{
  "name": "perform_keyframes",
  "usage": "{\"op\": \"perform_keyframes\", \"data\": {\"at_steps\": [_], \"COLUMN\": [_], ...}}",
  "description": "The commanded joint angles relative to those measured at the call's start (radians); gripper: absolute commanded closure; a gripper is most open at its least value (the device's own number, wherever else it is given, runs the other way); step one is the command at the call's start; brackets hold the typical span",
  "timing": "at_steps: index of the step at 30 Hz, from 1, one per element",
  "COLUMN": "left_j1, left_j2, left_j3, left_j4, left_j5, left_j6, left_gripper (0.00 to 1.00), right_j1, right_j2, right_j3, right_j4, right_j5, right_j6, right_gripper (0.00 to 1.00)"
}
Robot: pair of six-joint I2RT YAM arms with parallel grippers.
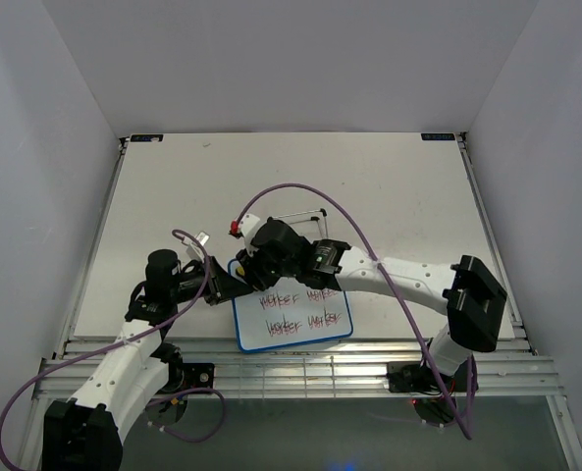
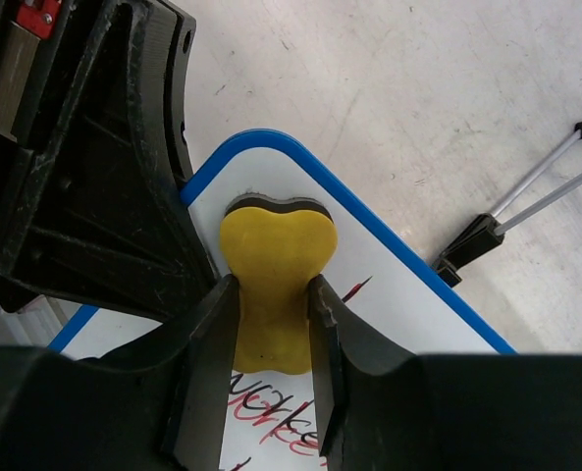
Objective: Erase the whiteboard
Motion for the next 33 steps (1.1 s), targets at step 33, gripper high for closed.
{"op": "perform_keyframes", "data": {"at_steps": [33], "left_j1": [-0.034], "left_j2": [-0.057], "left_j3": [0.07], "left_j4": [-0.002], "left_j5": [0.032], "left_j6": [0.063], "left_gripper": [1.0], "right_j1": [-0.011], "right_j2": [-0.055], "right_j3": [-0.203], "right_j4": [0.013], "right_j5": [-0.081], "right_j6": [0.333], "right_gripper": [0.89]}}
